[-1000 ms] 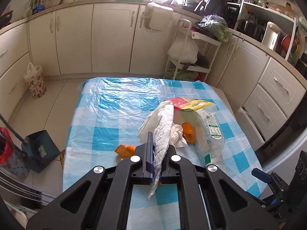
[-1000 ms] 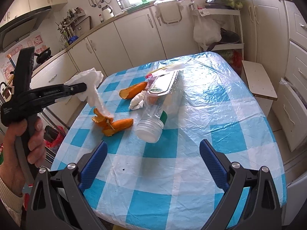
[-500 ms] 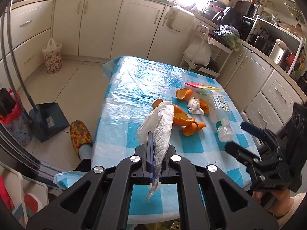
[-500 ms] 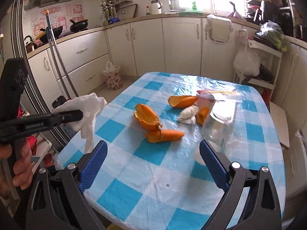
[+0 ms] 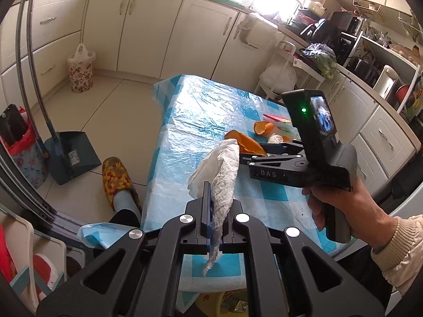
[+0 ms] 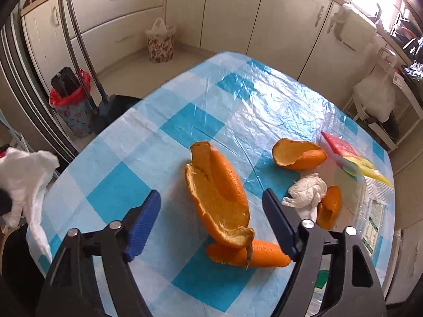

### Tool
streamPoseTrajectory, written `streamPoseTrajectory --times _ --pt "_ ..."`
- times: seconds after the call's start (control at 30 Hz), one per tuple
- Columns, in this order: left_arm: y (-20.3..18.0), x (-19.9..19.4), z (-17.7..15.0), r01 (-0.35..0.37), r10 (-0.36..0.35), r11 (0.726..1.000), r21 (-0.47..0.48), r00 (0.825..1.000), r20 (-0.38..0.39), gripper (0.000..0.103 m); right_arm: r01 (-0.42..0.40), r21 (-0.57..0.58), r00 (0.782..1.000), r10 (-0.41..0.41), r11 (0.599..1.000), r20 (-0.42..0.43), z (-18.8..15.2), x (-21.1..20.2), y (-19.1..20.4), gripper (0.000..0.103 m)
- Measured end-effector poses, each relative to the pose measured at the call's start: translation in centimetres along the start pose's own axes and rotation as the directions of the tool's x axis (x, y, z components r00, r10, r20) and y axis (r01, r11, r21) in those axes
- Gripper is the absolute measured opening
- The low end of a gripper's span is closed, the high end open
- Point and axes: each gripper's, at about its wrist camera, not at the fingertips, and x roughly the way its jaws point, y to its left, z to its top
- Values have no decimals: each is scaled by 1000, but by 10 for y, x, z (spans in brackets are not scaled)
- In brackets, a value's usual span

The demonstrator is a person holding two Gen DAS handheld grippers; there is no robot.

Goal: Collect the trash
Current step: 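Grasp an orange peel with the right tool while the left tool holds the tissue, then carry tissue and orange peel over the yellow bucket and open both tools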

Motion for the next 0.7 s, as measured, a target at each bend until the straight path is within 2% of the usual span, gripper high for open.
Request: streamPoseTrajectory --times 0.07,0.1,0.17,0.27,0.37,0.53,0.7 --pt "-2 1 -2 7 -7 1000 -6 1000 -2 4 -27 30 1000 28 999 -12 0 5 -4 30" --pt "-2 1 -4 11 -11 1000 -9 1000 -1 4 -48 53 999 49 997 -3 -1 3 -8 25" --pt "-5 -1 -5 14 -14 1000 -10 1000 1 4 -67 77 998 65 995 28 -4 -7 -11 22" --pt "-13 -6 -8 19 -19 1000 -4 1000 8 4 -110 98 991 101 989 93 -15 -35 -14 21" --pt "-24 -16 -11 19 -19 1000 13 1000 20 4 -177 131 974 154 975 169 -35 -71 -15 21" --pt "-51 -36 -19 14 -16 998 54 999 44 4 -278 189 938 223 942 266 -86 -121 -11 21" --pt "-83 -56 -30 13 -20 994 113 998 60 4 -323 238 914 238 916 327 -138 -152 -5 21"
